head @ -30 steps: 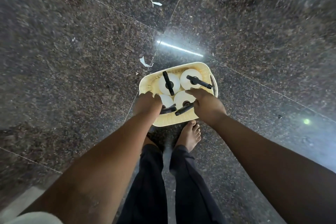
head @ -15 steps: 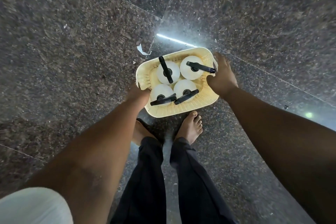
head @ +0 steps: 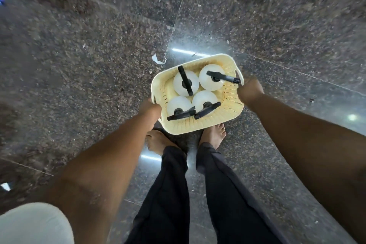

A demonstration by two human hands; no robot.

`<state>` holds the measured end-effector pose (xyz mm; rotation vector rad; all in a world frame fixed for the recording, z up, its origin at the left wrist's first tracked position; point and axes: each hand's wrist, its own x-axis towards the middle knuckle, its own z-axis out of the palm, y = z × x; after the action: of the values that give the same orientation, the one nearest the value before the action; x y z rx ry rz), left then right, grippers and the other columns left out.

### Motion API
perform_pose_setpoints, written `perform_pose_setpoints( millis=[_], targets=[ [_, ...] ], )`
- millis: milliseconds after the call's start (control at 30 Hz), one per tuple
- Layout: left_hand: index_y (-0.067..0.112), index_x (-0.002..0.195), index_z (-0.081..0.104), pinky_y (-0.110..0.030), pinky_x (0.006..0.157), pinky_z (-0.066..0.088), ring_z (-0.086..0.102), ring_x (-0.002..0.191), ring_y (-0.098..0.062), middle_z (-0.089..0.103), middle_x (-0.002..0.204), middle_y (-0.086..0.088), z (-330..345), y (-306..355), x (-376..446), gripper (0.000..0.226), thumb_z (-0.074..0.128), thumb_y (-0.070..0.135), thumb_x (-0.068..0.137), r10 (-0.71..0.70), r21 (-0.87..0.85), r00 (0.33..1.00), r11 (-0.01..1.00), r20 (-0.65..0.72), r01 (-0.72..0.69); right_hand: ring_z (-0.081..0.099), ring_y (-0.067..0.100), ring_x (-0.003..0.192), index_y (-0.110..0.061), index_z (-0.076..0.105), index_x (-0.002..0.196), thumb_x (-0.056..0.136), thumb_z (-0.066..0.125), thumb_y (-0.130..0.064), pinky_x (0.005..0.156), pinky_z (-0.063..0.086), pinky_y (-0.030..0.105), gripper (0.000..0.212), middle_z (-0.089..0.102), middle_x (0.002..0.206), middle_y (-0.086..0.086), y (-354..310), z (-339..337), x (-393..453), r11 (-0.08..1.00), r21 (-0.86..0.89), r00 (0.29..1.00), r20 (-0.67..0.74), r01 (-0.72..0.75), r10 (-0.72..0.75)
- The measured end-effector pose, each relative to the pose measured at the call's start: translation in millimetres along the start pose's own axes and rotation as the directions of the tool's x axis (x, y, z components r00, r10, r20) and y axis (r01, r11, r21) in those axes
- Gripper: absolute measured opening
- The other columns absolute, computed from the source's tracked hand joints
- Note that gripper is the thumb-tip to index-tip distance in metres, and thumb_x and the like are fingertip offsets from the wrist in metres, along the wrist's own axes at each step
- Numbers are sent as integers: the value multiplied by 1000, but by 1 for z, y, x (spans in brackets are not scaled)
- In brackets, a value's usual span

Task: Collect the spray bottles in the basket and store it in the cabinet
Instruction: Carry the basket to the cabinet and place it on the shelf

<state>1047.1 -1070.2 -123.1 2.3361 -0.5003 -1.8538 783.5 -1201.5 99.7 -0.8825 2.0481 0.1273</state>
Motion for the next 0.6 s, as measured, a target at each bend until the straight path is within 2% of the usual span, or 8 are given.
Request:
perform_pose_setpoints(
  millis=[33,67,167,233,333,467,533,600],
  targets=[
    [18,80,61,-31,62,50,63,65,-21,68,83,-5,-33,37,-56,16,48,23,87,-54,92,996,994,-78,61,54,28,77,3,59,96,87,45,3,60,42,31,17,53,71,10,5,-10,-18,1000,-7,1000,5,7,-7],
    [16,81,62,-29,56,52,64,67,-22,69,85,-8,-64,90,-137,13,49,18,84,-150,44,975,986,-164,160,54,28,77,2,57,92,86,45,3,62,42,32,14,52,69,11,11,-21,-40,1000,20,1000,12,14,-14],
    [5,95,62,-16,40,40,54,62,-18,59,78,-10,-93,152,-265,19,46,-1,87,43,196,985,981,-164,-10,55,29,76,-1,59,82,84,45,1,64,42,33,15,55,71,13,30,-51,-101,988,154,1000,-1,26,-26],
    [-6,107,61,-23,53,50,58,68,-23,62,88,-17,-89,166,-320,27,46,-6,85,157,317,984,940,-81,-124,57,31,79,-2,58,81,85,45,0,65,44,36,14,57,74,14,54,-68,-146,974,227,1000,-19,-5,9],
    [-2,111,62,-39,79,56,64,92,-31,67,106,-19,-90,168,-380,31,46,-6,84,247,452,967,870,-55,-197,62,35,88,4,60,105,89,45,-5,72,51,42,24,63,97,22,98,-77,-208,957,287,995,-64,-49,71],
    [-4,117,59,-39,79,55,64,96,-32,66,108,-19,-77,151,-466,37,43,-10,84,361,521,929,779,80,-348,61,30,84,-5,59,85,88,47,-3,58,46,28,12,66,98,20,166,-87,-307,933,354,986,-123,-62,113],
    [-7,110,62,-45,84,56,66,96,-35,67,108,-23,-69,132,-510,35,46,-12,80,387,549,908,730,157,-407,61,30,88,-8,56,87,89,46,-3,63,46,31,12,65,99,20,206,-86,-365,919,386,979,-145,-76,142],
    [-10,102,63,-42,77,54,65,89,-34,67,103,-25,-56,106,-561,30,46,-15,77,402,576,884,674,239,-462,54,26,84,-7,59,96,87,45,-1,72,47,37,17,59,96,18,252,-80,-422,870,482,967,-154,-106,203]
  ],
)
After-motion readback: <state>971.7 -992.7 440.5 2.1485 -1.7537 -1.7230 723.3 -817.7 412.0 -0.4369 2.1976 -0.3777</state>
